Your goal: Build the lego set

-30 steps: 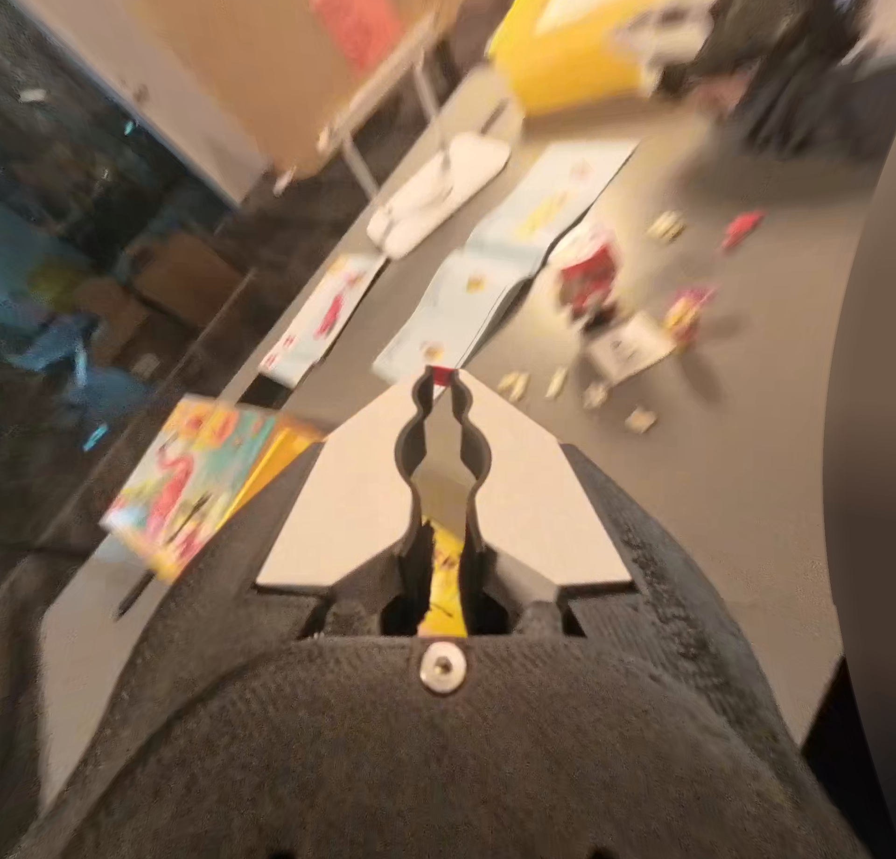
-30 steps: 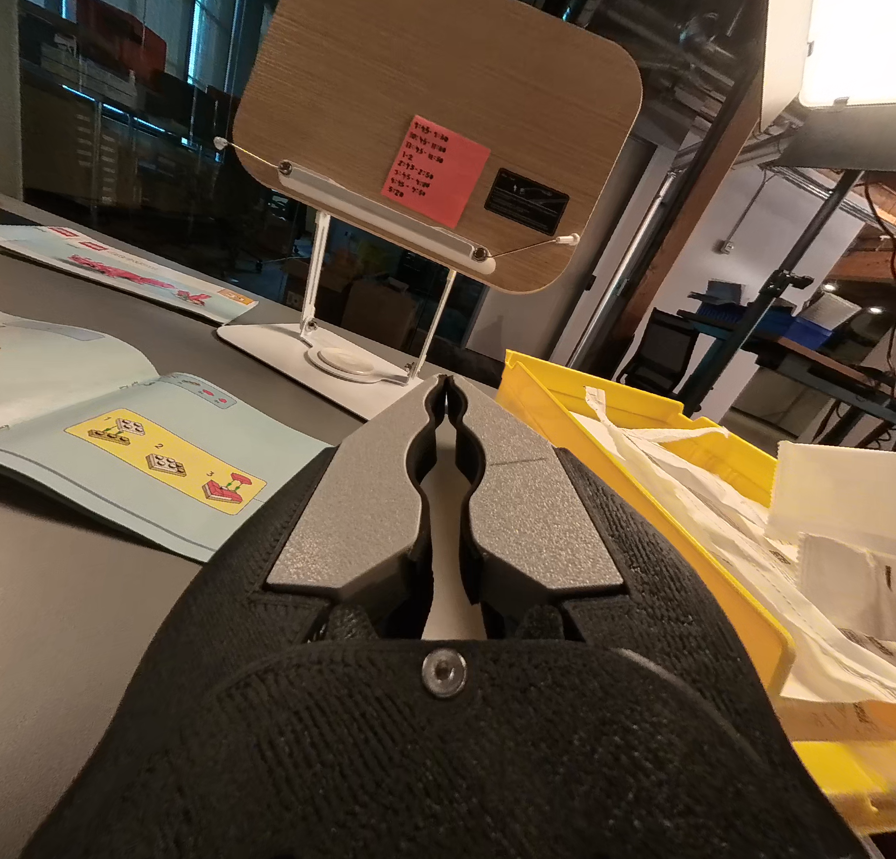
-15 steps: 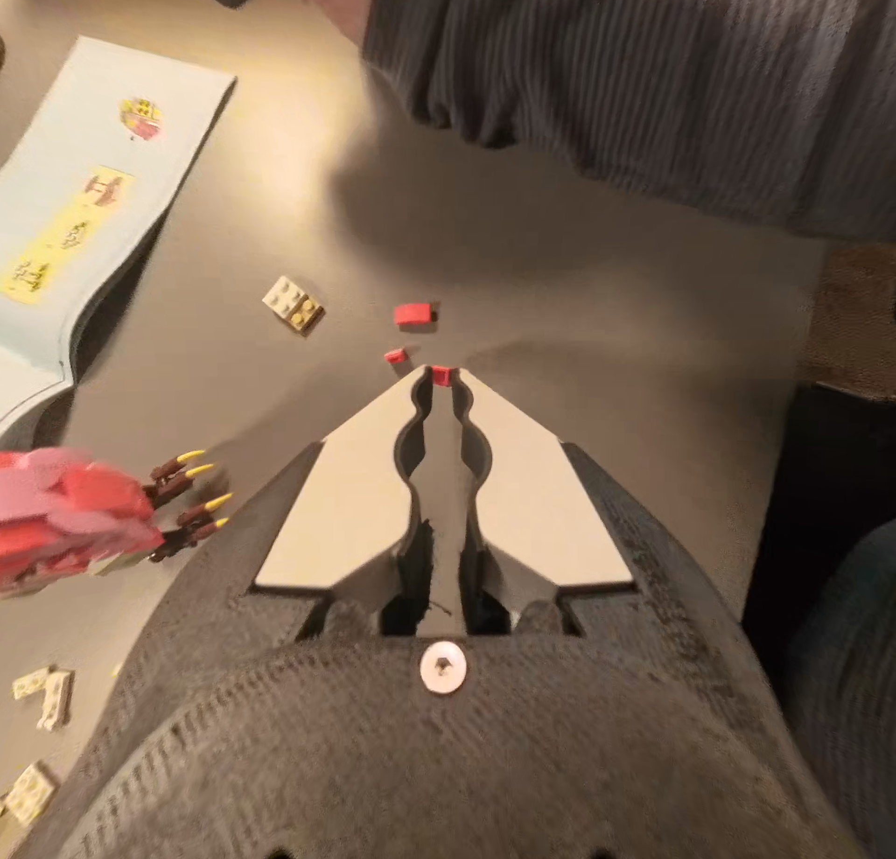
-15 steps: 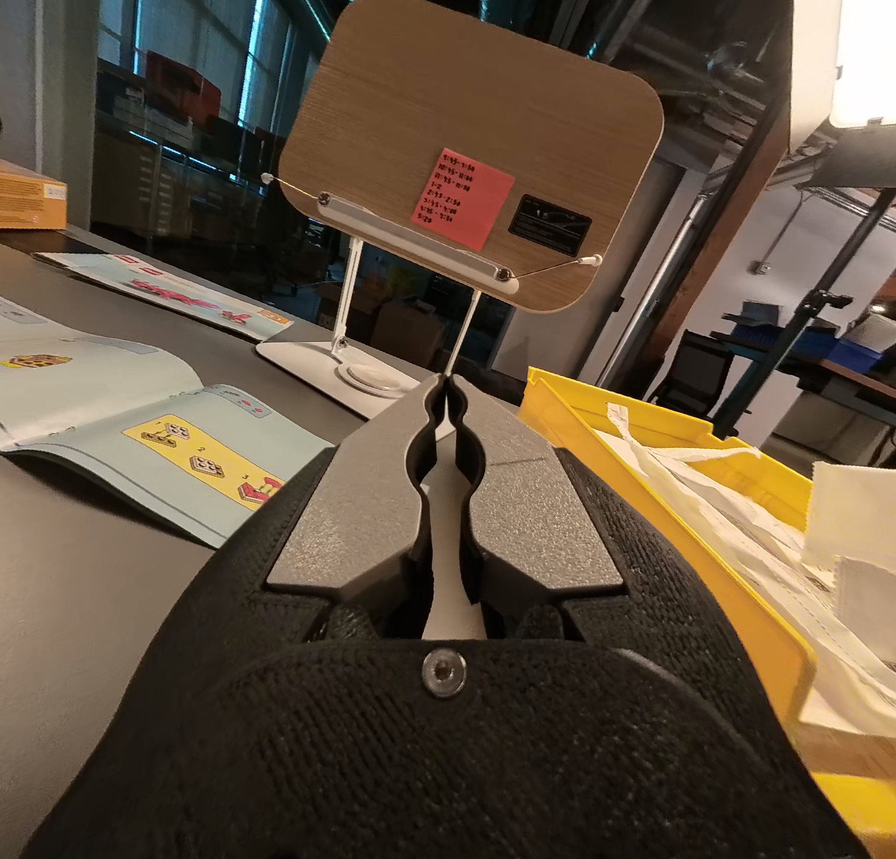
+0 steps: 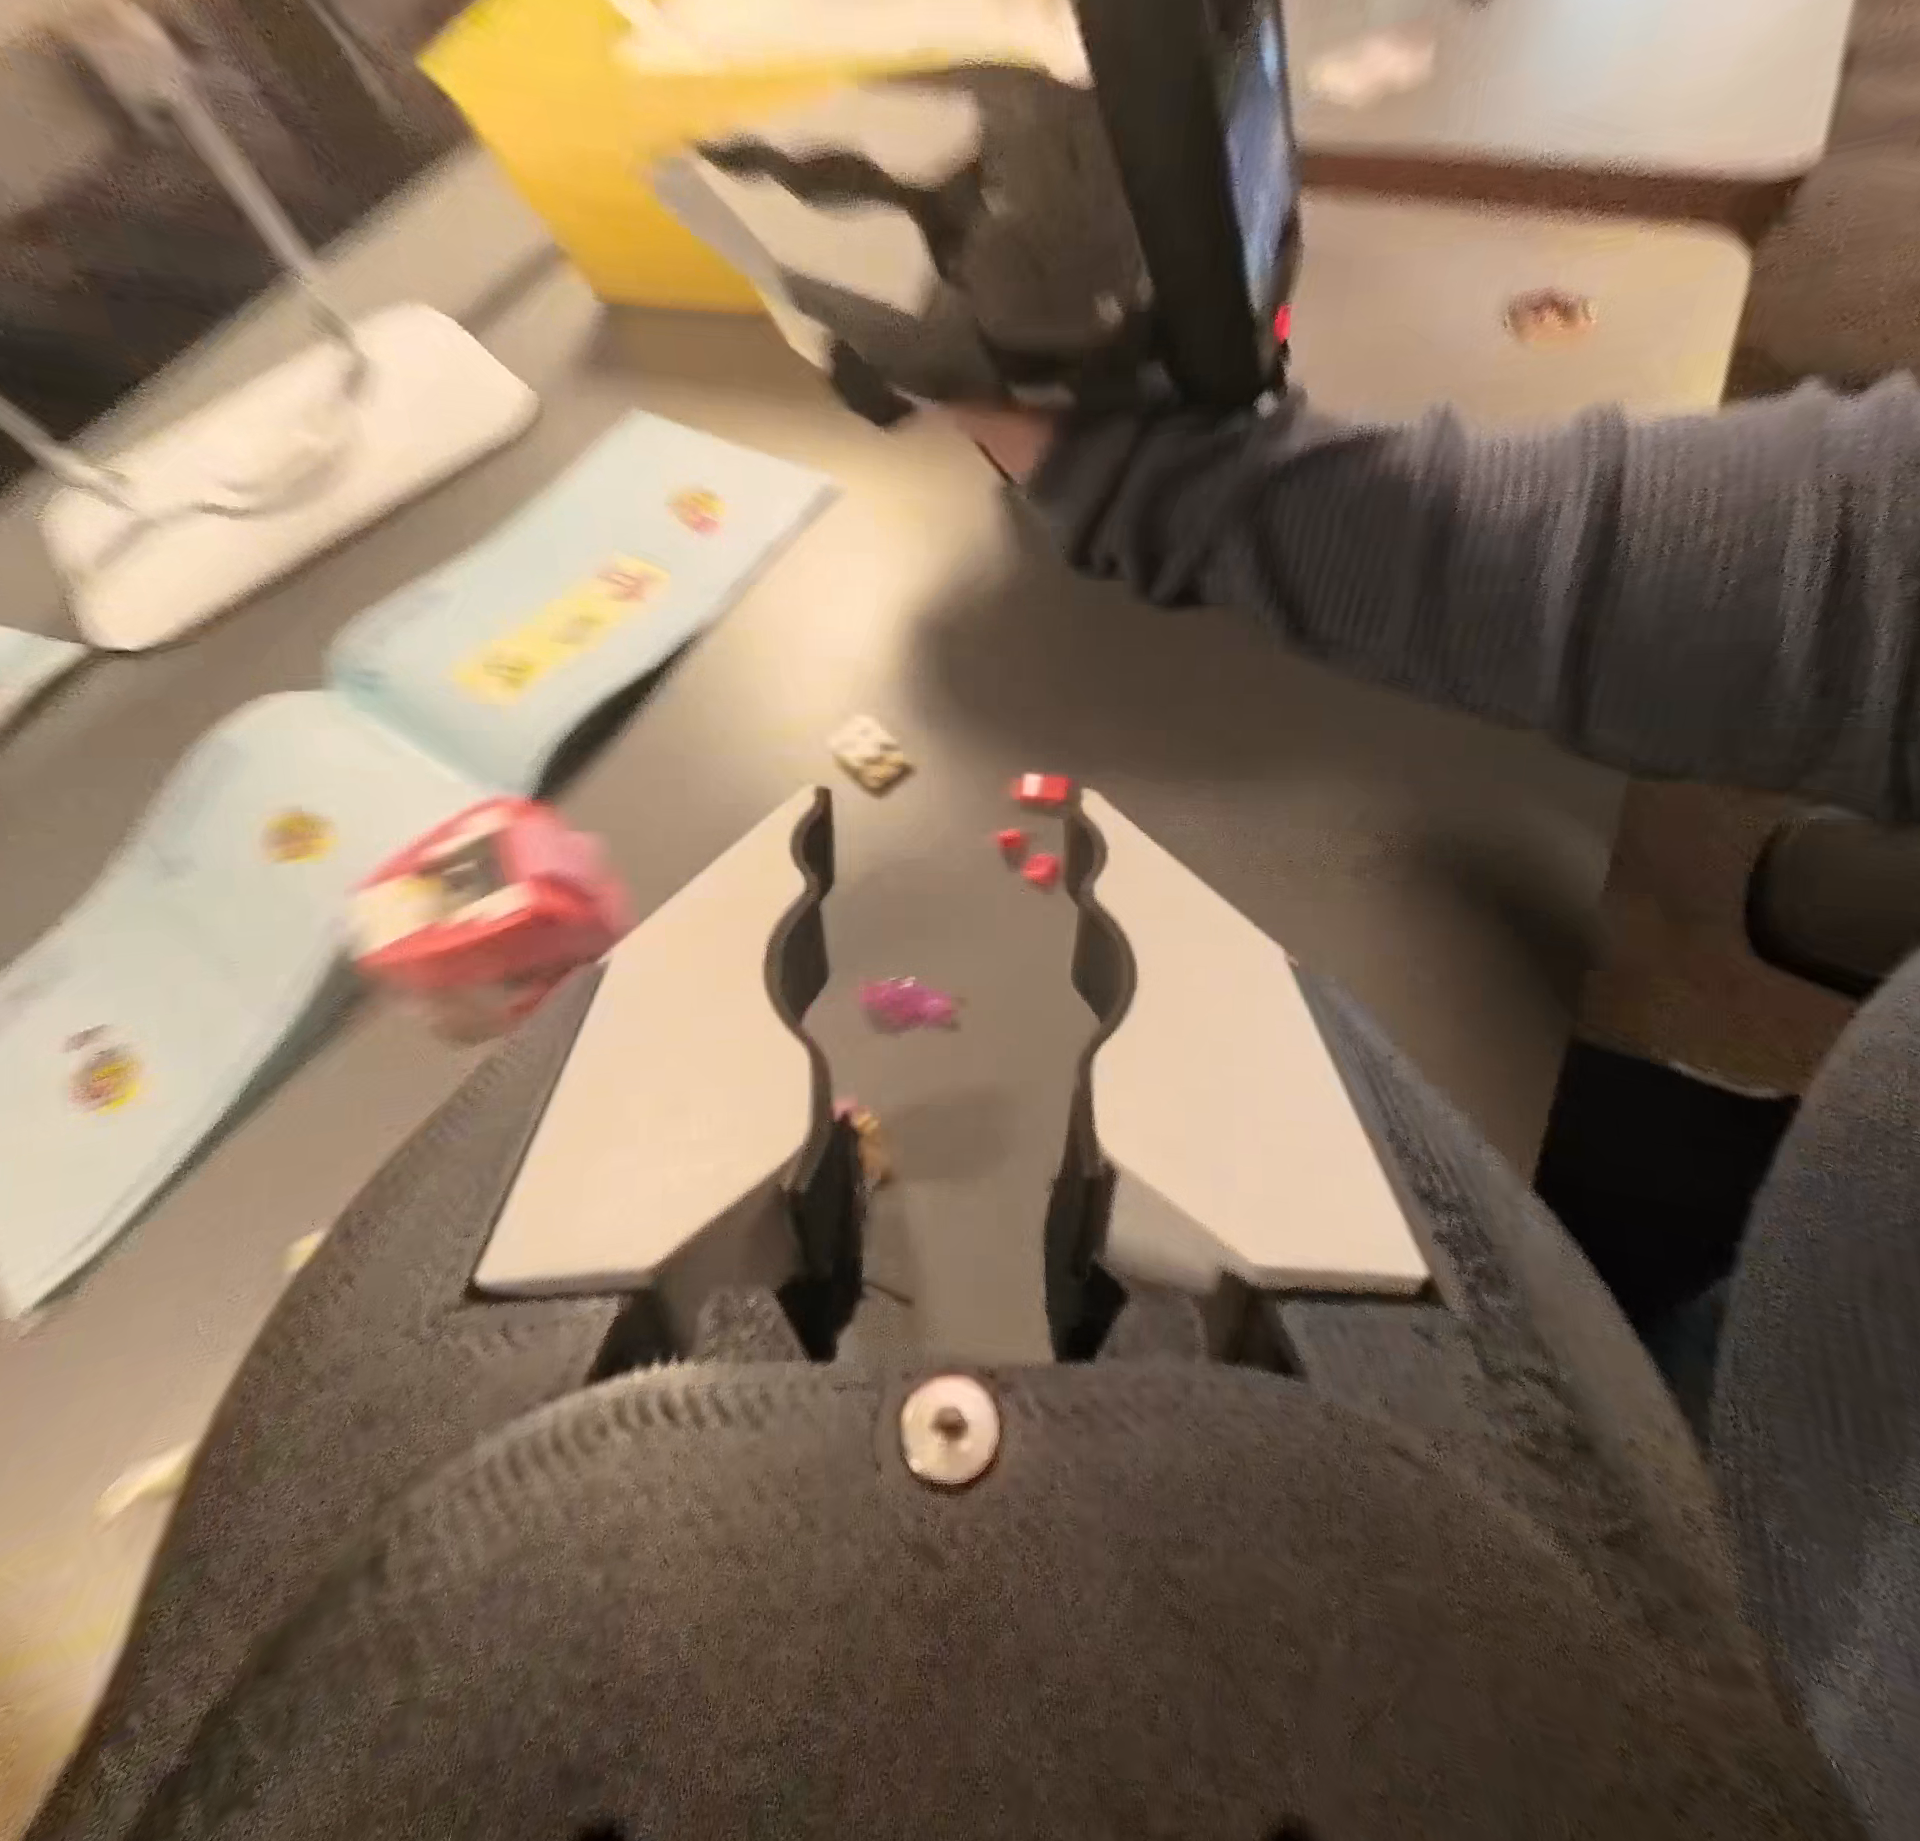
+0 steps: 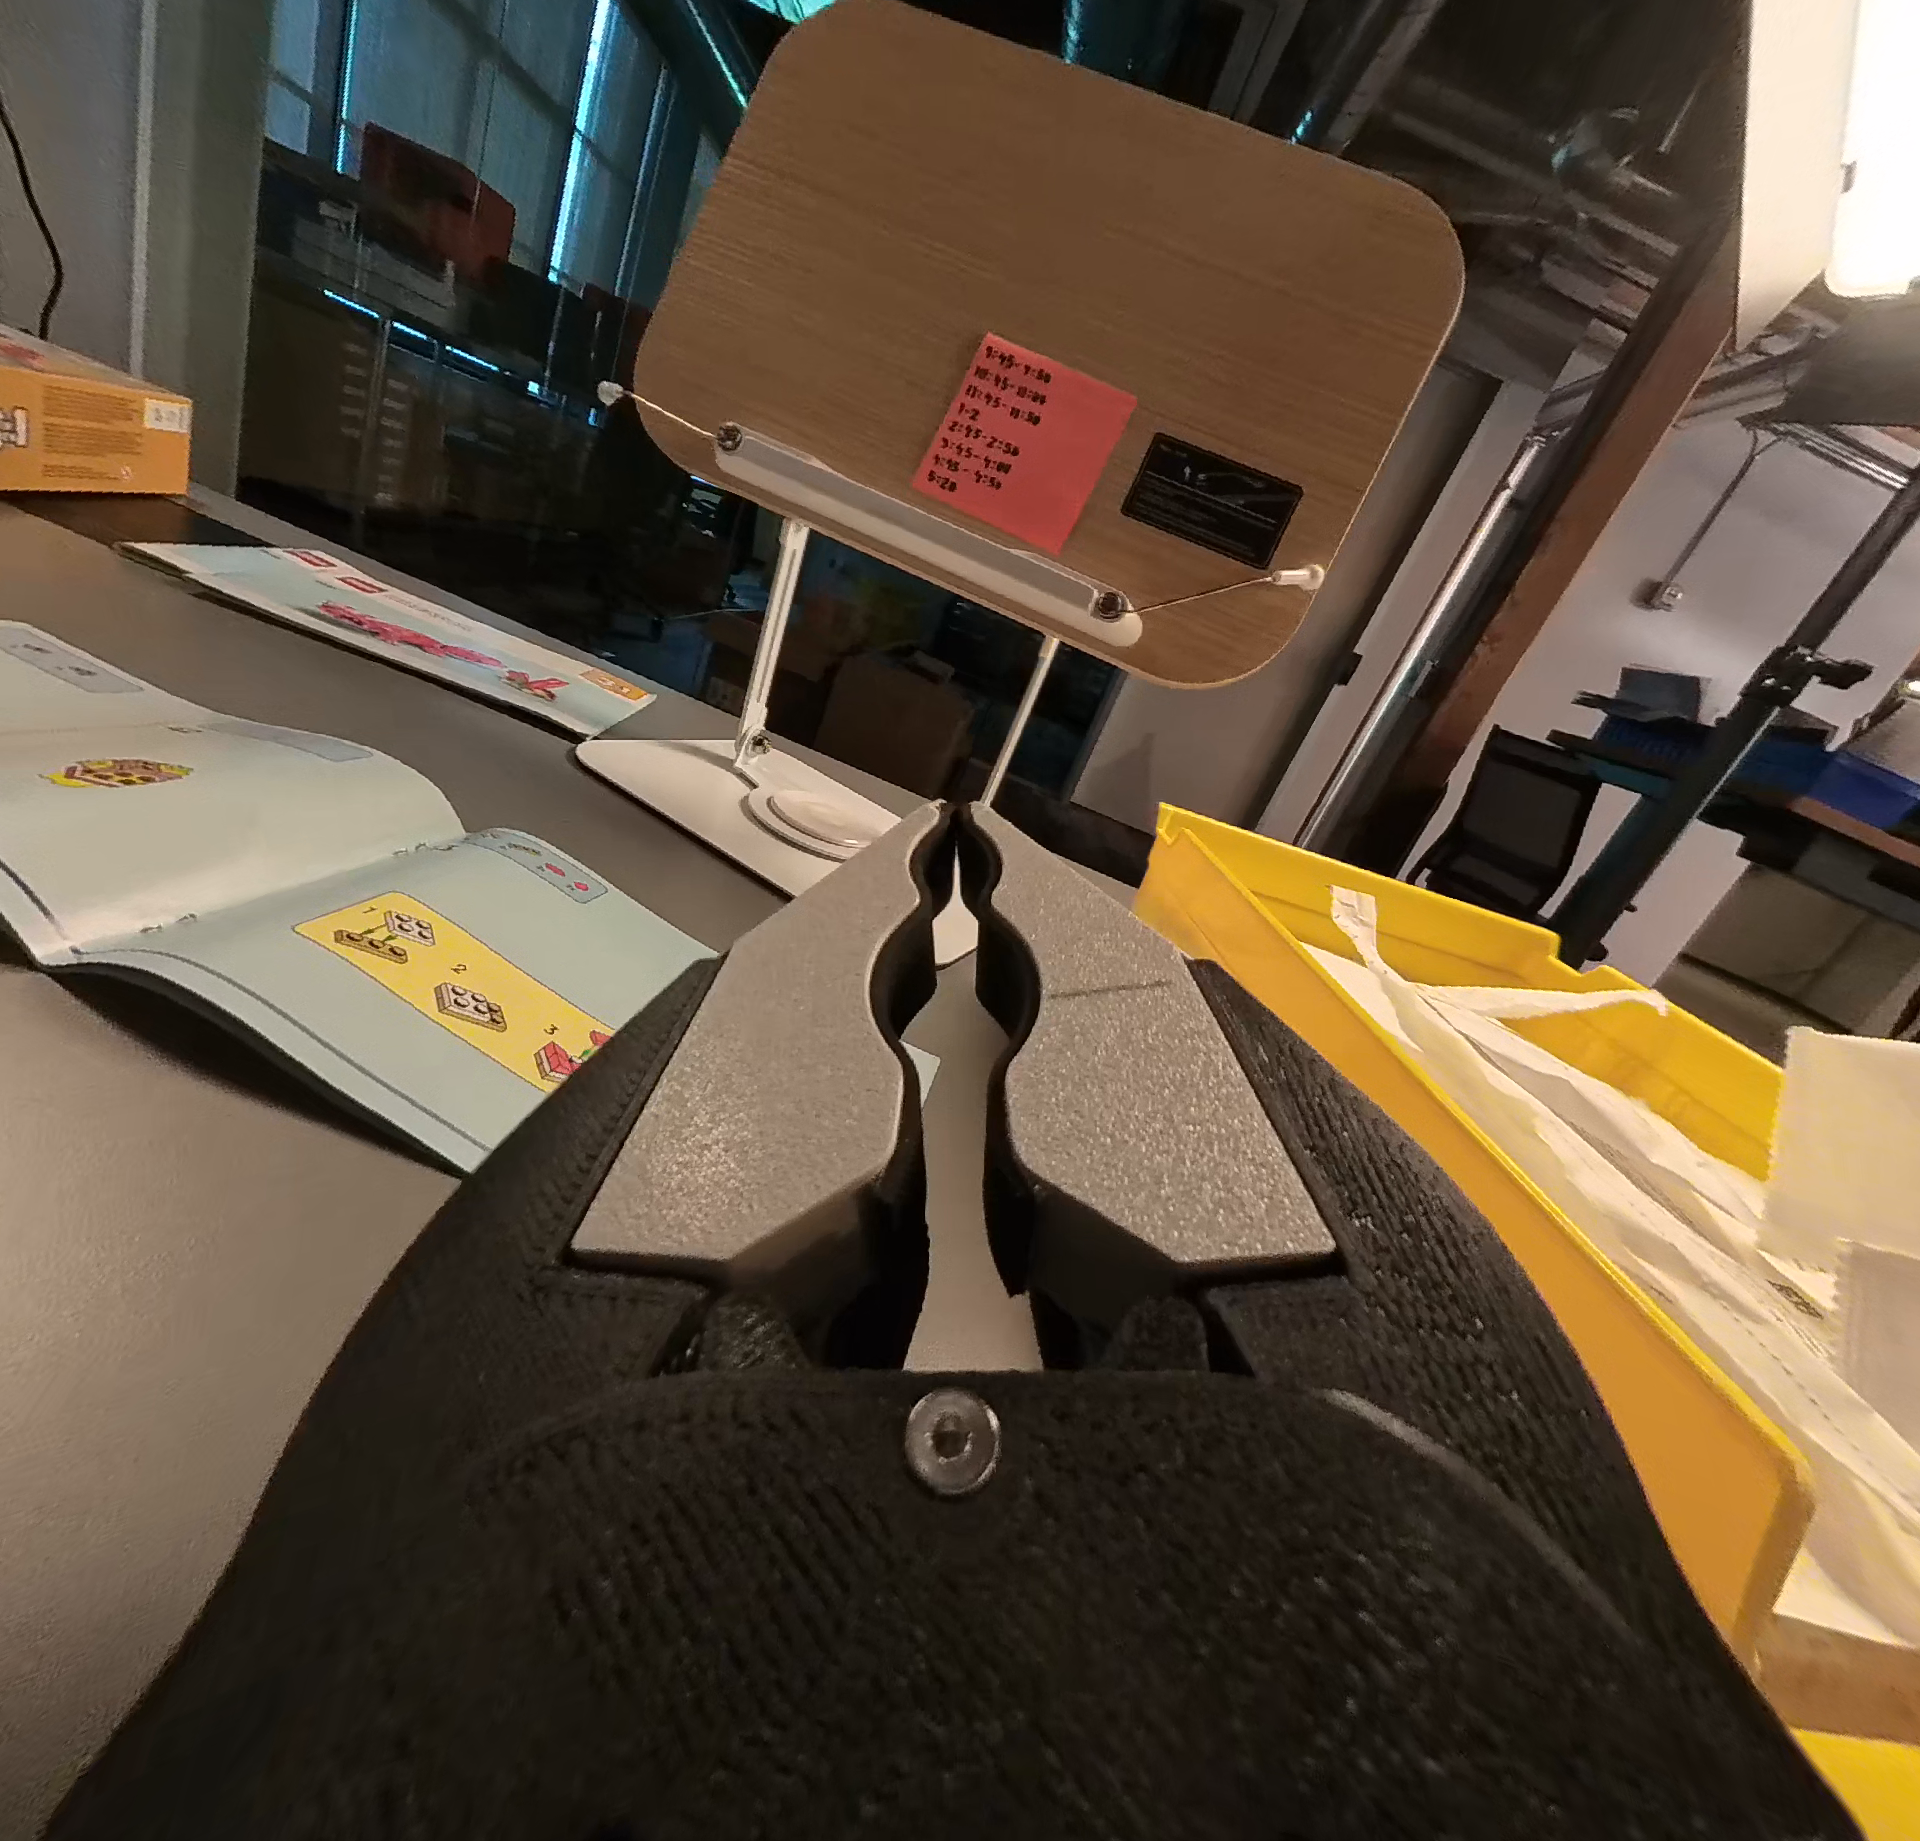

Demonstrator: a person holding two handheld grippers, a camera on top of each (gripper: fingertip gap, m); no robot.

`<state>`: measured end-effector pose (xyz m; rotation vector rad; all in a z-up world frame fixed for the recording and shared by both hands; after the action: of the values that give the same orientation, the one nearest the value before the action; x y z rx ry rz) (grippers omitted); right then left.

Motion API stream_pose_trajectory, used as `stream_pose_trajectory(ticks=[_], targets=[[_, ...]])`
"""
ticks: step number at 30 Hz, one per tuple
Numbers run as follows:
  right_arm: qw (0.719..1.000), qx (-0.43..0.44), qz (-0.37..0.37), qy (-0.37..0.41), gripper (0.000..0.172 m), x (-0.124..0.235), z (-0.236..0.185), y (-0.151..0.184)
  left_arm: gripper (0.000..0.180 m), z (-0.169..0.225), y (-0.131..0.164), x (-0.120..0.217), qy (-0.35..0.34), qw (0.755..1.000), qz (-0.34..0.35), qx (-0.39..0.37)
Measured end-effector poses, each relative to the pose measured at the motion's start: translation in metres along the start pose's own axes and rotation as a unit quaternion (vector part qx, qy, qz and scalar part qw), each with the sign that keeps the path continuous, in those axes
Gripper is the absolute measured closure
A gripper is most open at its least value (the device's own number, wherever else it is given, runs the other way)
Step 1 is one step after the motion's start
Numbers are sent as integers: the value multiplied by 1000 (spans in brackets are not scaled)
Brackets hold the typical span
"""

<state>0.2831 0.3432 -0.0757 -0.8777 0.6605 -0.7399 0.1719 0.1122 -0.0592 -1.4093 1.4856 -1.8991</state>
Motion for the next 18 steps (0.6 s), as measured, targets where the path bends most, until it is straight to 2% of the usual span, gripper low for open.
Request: stream_pose_trajectory(ticks=[3, 6, 8, 10, 12, 14, 15, 18], targets=[[1000, 7, -2, 2, 172, 0, -1, 0, 135, -32, -2, 64, -79, 994, 73, 25], [1000, 7, -4, 9, 172, -1, 1, 0, 132, -71, 17, 141, -197, 971, 121, 63], [1000, 7, -4, 12, 172, -1, 1, 0, 127, -103, 42, 199, -321, 934, 135, 86], [1000, 7, -5, 16, 172, -1, 2, 0, 124, -136, 77, 258, -451, 877, 125, 109], [1000, 4, -9, 22, 172, -2, 3, 1, 121, -161, 111, 304, -535, 826, 100, 143], [999, 4, -15, 29, 172, -2, 5, 2, 116, -181, 143, 330, -568, 798, 61, 192], [999, 5, -18, 32, 172, -2, 5, 3, 115, -189, 157, 336, -571, 791, 39, 215], [999, 10, -23, 37, 172, -2, 5, 4, 120, -202, 189, 339, -544, 791, -18, 280]])
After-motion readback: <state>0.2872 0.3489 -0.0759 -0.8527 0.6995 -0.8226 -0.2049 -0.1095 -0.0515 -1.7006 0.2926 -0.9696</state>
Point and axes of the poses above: each gripper's, where its closed fingertips meet, x back along the fingers, y out of its underside, z = x × y across the jaws, the point moved 6 cm from there along x, back along the fingers, and after that the axes turned 7 degrees about x, right-handed, at the moved point
